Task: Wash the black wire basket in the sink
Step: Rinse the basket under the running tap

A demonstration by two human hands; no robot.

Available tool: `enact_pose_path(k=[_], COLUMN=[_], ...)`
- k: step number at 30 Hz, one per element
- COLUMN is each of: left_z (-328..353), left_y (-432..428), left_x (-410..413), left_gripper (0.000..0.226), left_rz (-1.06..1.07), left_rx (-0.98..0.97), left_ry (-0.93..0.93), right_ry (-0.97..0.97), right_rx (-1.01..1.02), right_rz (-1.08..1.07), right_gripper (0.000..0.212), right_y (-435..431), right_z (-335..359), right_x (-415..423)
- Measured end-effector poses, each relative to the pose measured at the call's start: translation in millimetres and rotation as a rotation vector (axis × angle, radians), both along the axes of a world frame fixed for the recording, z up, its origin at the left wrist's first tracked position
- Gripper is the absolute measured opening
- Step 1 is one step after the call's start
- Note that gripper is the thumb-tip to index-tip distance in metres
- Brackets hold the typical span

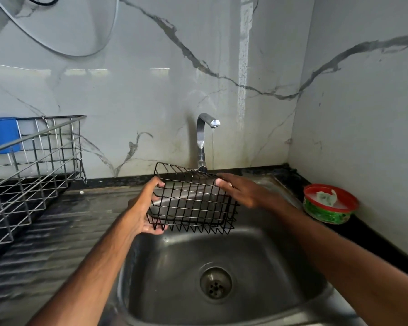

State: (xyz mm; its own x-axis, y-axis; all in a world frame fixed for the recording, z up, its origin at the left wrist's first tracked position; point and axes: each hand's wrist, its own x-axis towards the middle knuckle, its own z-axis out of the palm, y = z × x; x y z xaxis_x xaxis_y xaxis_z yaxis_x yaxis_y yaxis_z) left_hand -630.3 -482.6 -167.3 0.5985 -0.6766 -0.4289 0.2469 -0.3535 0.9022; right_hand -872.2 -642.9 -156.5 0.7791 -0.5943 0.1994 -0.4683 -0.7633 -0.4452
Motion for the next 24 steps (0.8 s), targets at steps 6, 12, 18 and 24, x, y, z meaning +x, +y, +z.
enact_pose_path(k=[6, 12, 18, 24], left_z=[3, 6, 5, 15], left_y=[5, 16, 19, 23], left_x=[-5, 3, 6, -1], left_gripper=[0.067, 0.077, 0.115, 0.129], left_rz=[-0.061, -0.079, -0.055, -0.194], left_rx=[0.015, 0.003, -0.014, 0.047], left_ry=[0.091, 0.204, 0.126, -0.161], right_ry=[-0.302, -0.485, -0.597, -0.674], right_rx=[0.347, 0.669, 0.675, 0.821], right_rz=[-0.178, -0.191, -0.206, -0.358], right_gripper=[0.101, 0.102, 0.067, 0.081], right_y=[-16, -24, -14, -12], right_z=[-12, -16, -12, -10], right_x=[-2, 4, 15, 15])
